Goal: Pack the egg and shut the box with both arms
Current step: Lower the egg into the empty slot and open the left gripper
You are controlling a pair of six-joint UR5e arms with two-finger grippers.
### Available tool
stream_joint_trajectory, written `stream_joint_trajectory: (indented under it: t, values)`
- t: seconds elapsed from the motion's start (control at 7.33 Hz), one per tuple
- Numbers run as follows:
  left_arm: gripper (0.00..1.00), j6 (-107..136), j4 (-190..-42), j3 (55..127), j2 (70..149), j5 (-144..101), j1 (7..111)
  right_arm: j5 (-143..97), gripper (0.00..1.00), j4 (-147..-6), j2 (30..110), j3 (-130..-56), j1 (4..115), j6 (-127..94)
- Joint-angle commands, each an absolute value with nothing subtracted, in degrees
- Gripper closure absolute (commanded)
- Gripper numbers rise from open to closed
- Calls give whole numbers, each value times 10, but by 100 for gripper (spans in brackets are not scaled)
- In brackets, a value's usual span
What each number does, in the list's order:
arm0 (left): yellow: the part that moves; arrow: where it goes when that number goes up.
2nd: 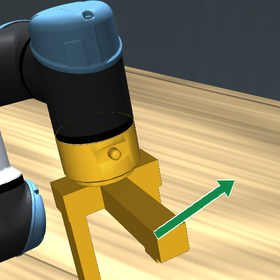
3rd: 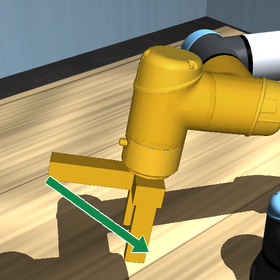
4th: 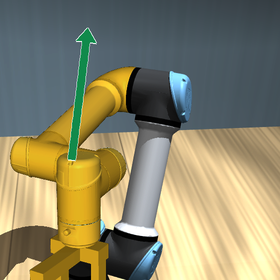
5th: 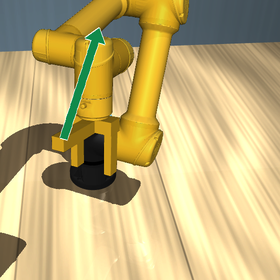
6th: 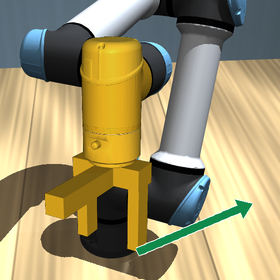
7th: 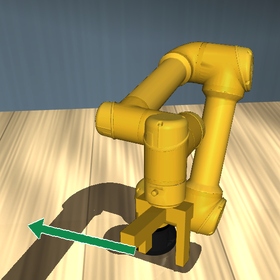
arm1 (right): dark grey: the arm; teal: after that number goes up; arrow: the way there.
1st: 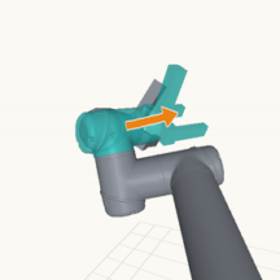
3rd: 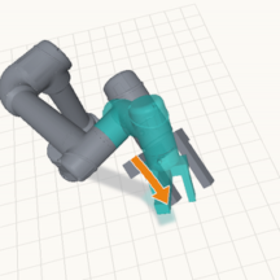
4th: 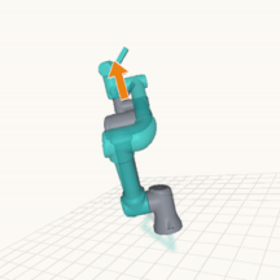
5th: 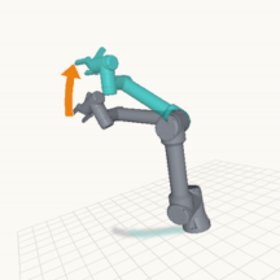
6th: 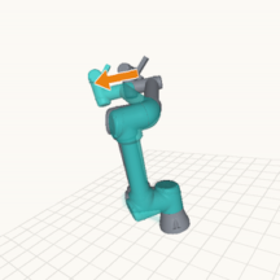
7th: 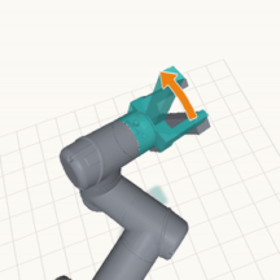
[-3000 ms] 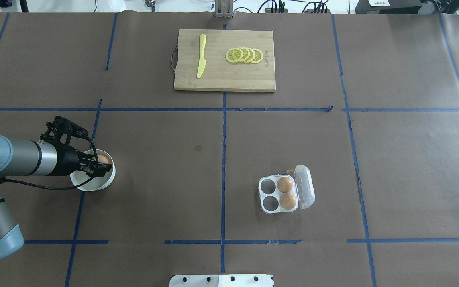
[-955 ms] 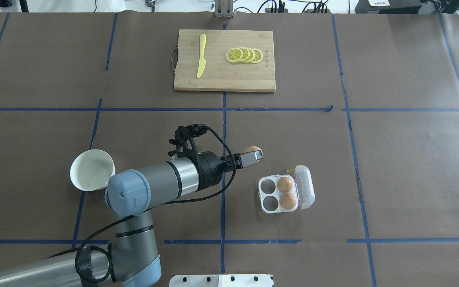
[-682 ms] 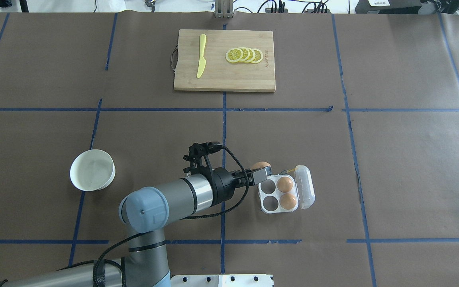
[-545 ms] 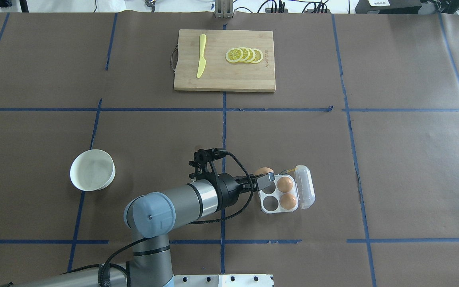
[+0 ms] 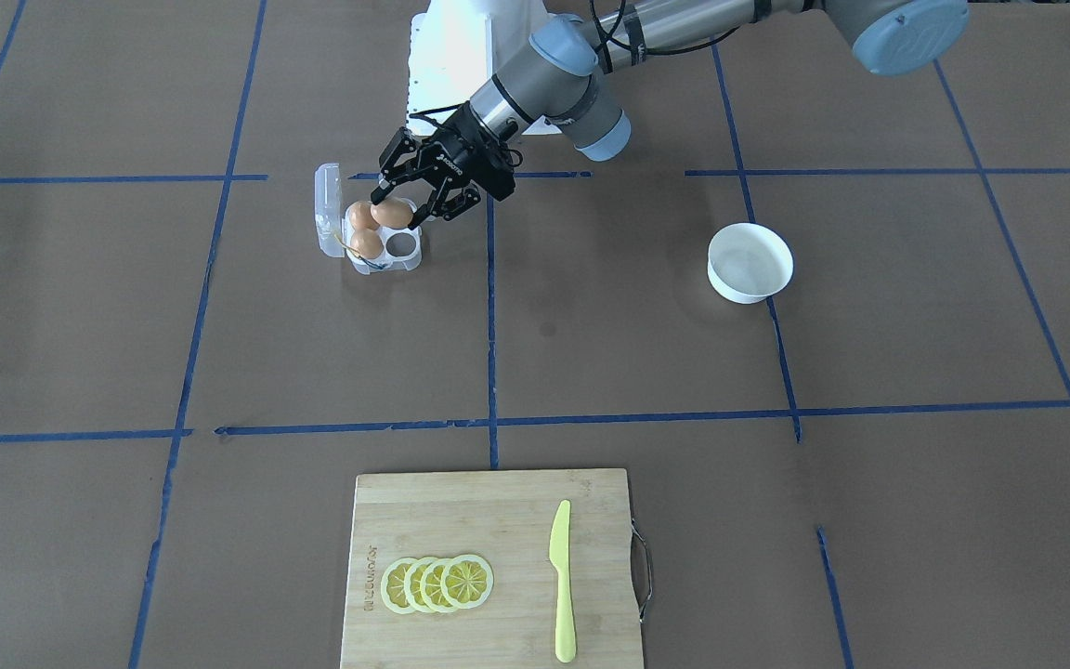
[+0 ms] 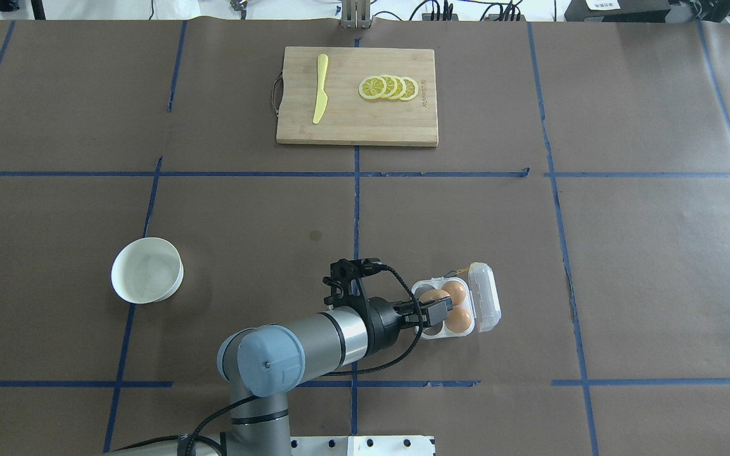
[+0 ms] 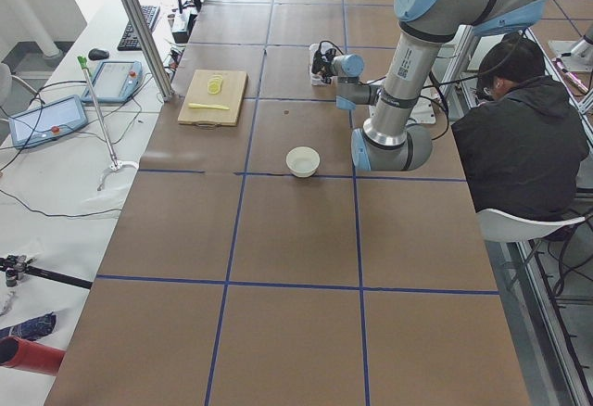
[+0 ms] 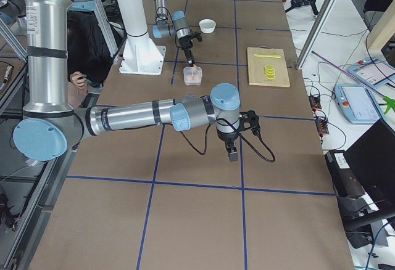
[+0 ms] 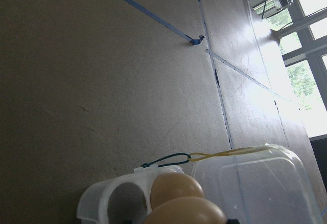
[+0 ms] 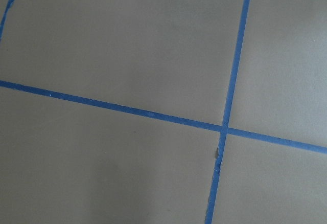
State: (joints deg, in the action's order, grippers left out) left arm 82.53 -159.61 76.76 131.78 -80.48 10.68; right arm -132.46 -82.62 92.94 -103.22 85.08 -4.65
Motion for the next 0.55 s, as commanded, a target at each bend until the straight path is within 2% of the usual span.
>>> stream_joint_trajectory:
  t: [0.0,0.14,0.27,0.41]
  values:
    - [59,825,-1596,770,1324,-805,98,-1325,0,-826,929,-1032,851,-47]
    - [42,824,-1596,771,1324,-805,97,-1325,0,-826,929,-1032,851,-47]
    - [29,804,-1596,773,1323,-805,97,-1325,0,-826,928,-1032,851,-47]
    - [27,798,-1596,773,1323,-805,98,-1325,0,-826,928,-1032,851,-47]
